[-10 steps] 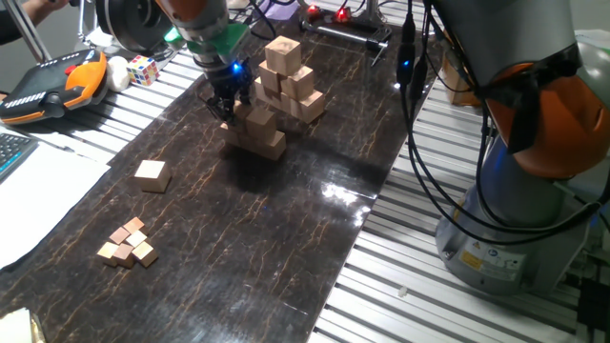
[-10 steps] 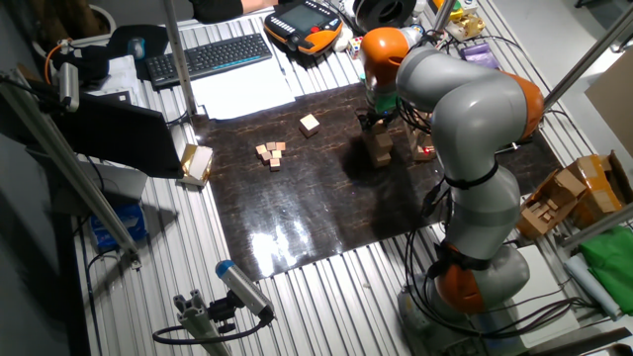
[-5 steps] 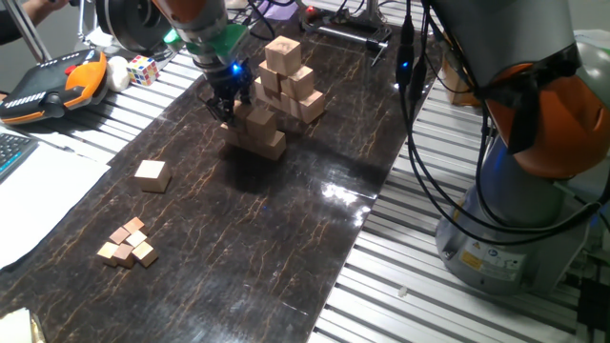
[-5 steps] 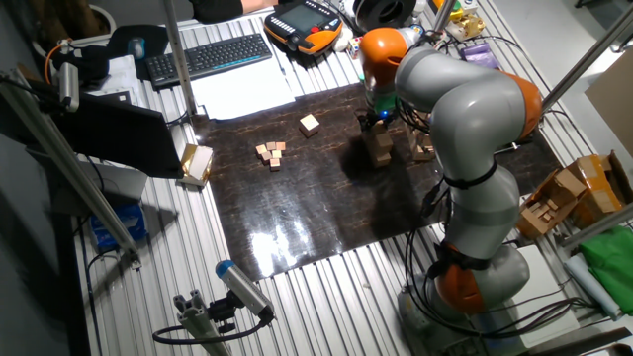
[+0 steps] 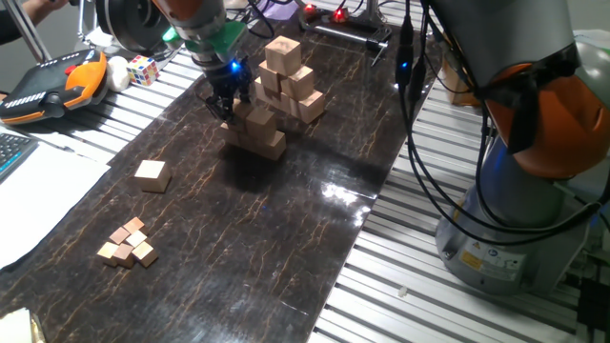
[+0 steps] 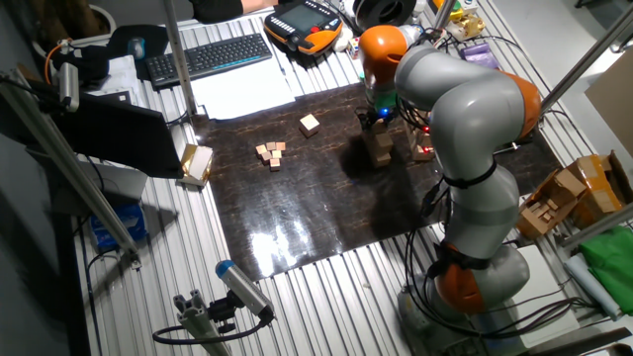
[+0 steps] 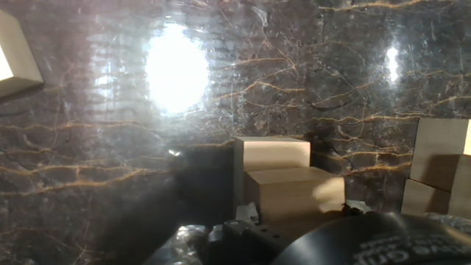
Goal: Stack the blocks into a pyramid shape
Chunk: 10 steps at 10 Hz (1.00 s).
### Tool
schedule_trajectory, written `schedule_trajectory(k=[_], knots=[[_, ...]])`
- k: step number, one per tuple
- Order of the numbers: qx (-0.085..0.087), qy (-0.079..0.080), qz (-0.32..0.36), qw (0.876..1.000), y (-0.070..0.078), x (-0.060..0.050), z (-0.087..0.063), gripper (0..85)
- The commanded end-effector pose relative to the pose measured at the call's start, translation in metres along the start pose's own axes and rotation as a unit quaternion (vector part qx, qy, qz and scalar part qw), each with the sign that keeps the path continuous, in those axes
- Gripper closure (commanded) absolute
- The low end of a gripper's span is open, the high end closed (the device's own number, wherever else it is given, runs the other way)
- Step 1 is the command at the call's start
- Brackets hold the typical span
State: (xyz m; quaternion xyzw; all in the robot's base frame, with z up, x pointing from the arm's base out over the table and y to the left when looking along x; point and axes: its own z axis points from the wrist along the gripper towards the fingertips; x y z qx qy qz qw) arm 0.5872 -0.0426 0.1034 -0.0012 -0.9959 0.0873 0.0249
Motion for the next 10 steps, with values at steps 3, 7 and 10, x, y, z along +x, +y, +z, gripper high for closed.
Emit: schedule_trajectory(k=[3,7,10], knots=[[-0.001,0.005,0.001,1.000,0.0000,0.0007,0.0003,28.3],[-0.005,0.012,0.003,1.000,0.0001,0.0007,0.0003,26.0],[-0.006,0.012,0.007,1.000,0.0002,0.0006,0.0004,21.7]])
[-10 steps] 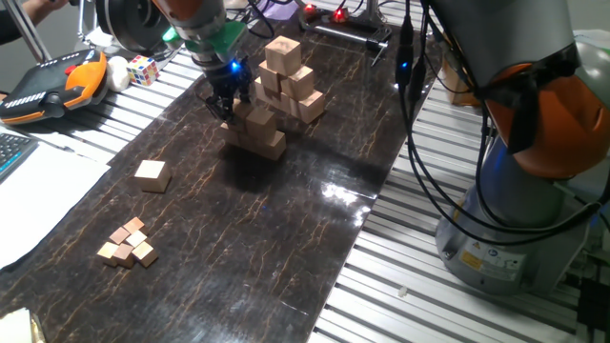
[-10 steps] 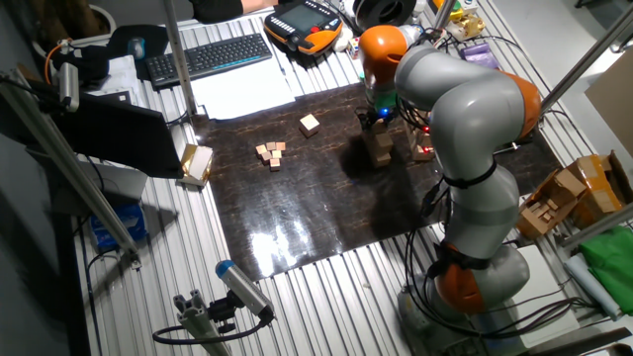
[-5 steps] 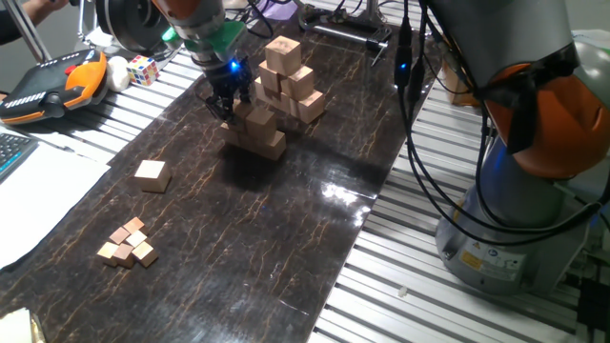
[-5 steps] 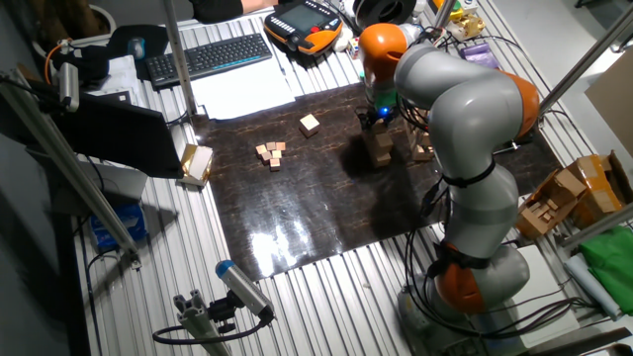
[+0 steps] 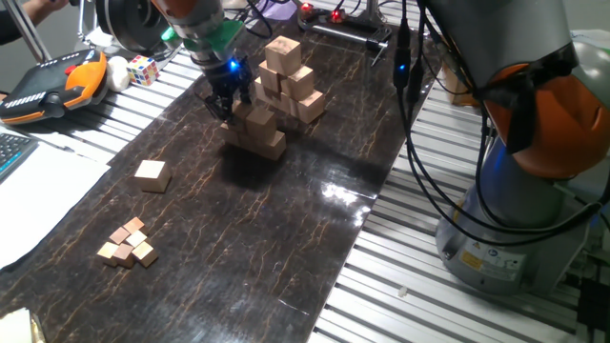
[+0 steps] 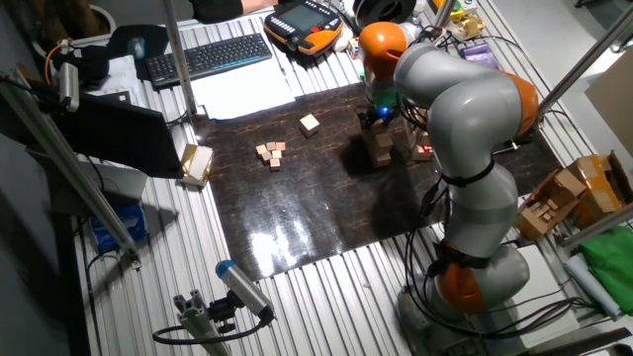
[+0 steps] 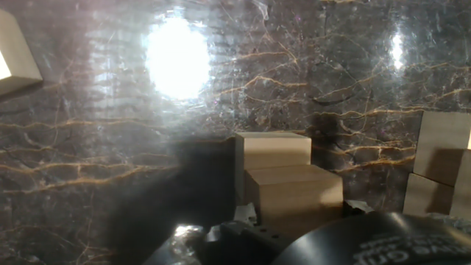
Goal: Stack the blocks into a pyramid shape
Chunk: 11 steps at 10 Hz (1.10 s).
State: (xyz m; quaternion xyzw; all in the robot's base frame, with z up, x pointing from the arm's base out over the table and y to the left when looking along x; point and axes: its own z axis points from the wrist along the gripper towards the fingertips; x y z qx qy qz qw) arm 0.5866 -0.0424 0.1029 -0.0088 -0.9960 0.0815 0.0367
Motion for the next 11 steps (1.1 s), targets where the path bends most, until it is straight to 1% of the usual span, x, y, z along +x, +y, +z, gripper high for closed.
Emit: schedule_trajectory(k=[1,3,4,5,6,7,9,11], knots=[[0.000,0.000,0.000,1.000,0.000,0.000,0.000,20.7],[0.001,-0.001,0.000,1.000,0.000,-0.001,-0.001,20.0],[0.002,0.000,0.001,1.000,0.001,-0.001,-0.003,19.7],[0.007,0.001,0.001,1.000,0.001,-0.004,-0.007,19.0],[0.008,0.006,0.001,1.000,0.000,-0.007,-0.013,19.0],[0.012,0.007,0.000,1.000,0.000,-0.010,-0.021,19.0],[0.016,0.009,0.003,1.000,0.006,-0.018,-0.032,19.0],[0.023,0.002,0.006,1.000,0.013,-0.025,-0.038,21.0]])
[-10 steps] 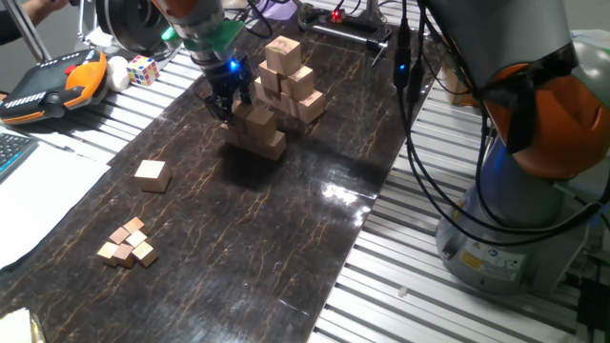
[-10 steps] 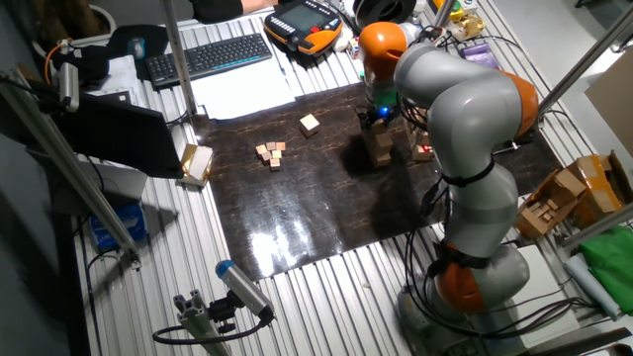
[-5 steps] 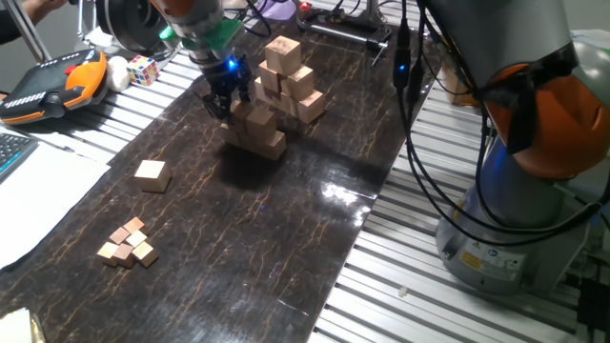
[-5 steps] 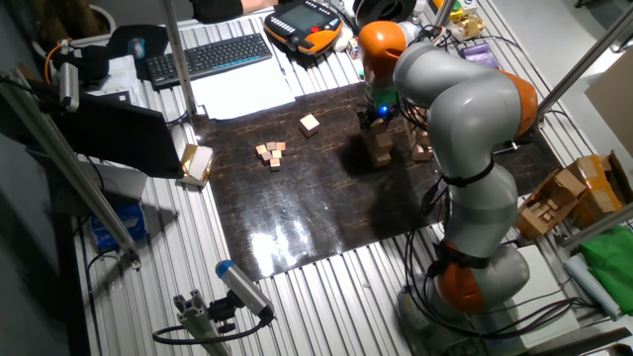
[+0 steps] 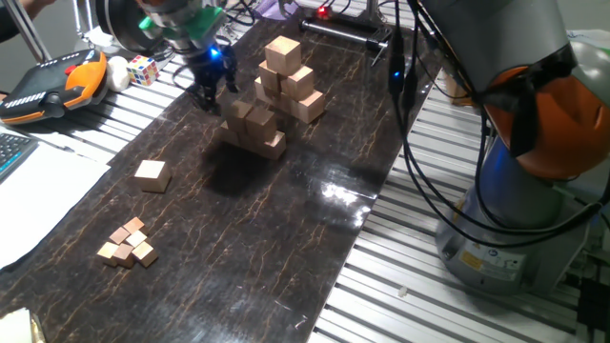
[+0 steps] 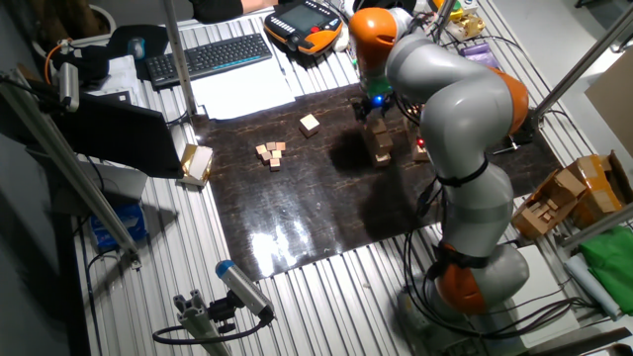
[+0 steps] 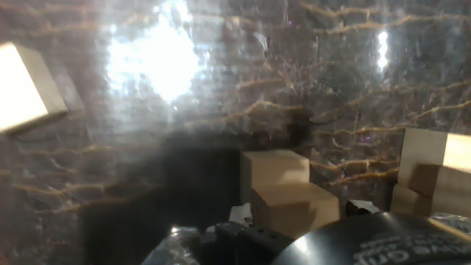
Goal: Stack the blocks into a pyramid shape
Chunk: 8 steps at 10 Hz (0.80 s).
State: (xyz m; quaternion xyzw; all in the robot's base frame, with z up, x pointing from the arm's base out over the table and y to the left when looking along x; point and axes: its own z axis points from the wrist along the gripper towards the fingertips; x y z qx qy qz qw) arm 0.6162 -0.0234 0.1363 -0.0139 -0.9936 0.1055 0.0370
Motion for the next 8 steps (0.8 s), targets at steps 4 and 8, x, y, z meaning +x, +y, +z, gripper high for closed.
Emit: schedule_trajectory(k=[4,8], knots=[[0.001,-0.007,-0.002,1.000,0.009,-0.016,-0.001,33.0],[-0.011,0.012,0.015,1.000,0.038,-0.036,-0.012,50.3]])
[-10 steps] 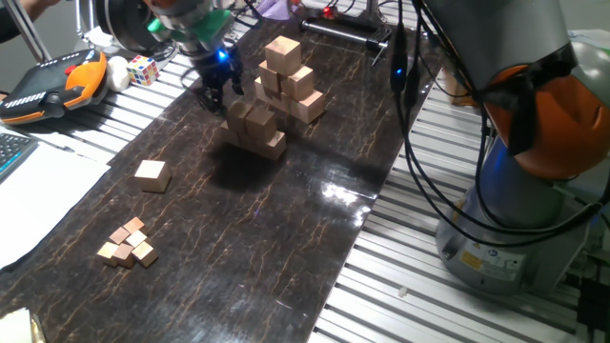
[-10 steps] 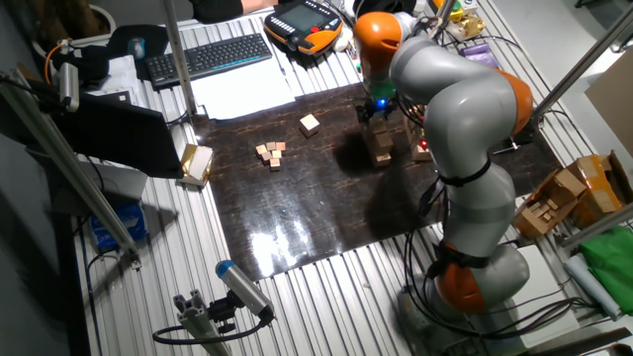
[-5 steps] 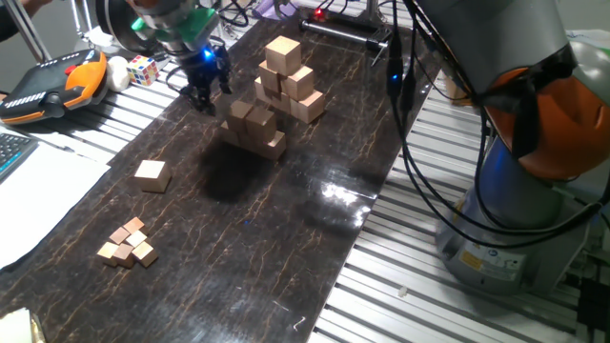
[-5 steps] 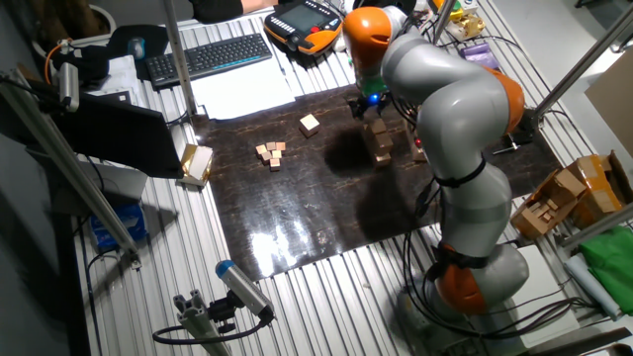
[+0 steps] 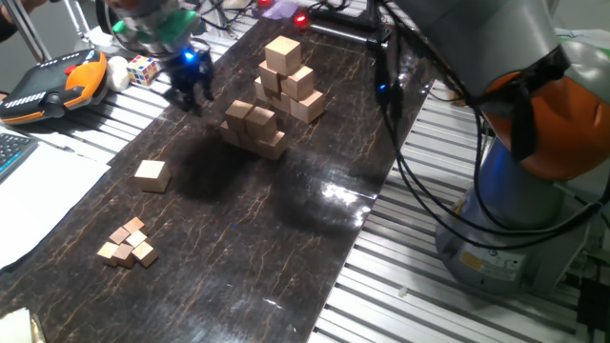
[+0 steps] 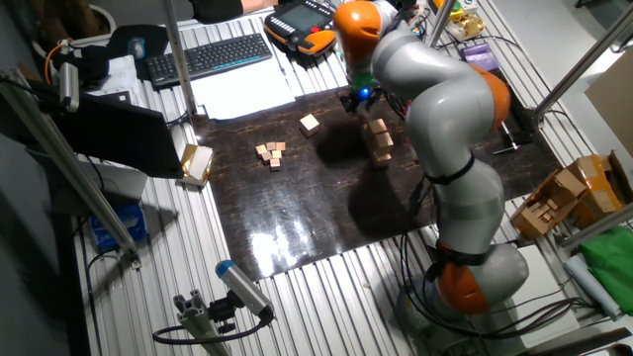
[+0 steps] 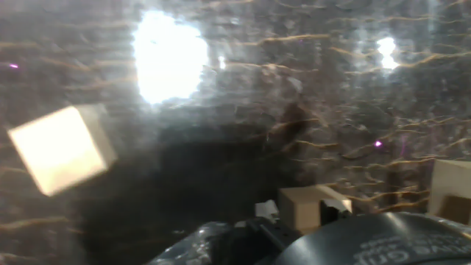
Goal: Stack the blocks into a pyramid shape
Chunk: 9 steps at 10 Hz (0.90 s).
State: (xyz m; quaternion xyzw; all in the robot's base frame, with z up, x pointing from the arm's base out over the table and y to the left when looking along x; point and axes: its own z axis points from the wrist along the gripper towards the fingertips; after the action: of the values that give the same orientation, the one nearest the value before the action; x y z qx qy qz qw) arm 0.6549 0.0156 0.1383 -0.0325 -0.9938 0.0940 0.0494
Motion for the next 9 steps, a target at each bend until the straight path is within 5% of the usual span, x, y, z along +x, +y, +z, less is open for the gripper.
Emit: schedule_trajectory(k=[1,5,7,9], knots=[[-0.002,0.006,0.003,1.000,0.008,-0.002,-0.002,53.7],[0.003,0.009,-0.016,1.000,0.020,-0.001,-0.002,67.0],[-0.002,0.002,-0.043,0.999,0.020,-0.001,-0.002,81.7],[-0.016,-0.006,-0.079,0.997,0.020,-0.001,-0.002,84.3]])
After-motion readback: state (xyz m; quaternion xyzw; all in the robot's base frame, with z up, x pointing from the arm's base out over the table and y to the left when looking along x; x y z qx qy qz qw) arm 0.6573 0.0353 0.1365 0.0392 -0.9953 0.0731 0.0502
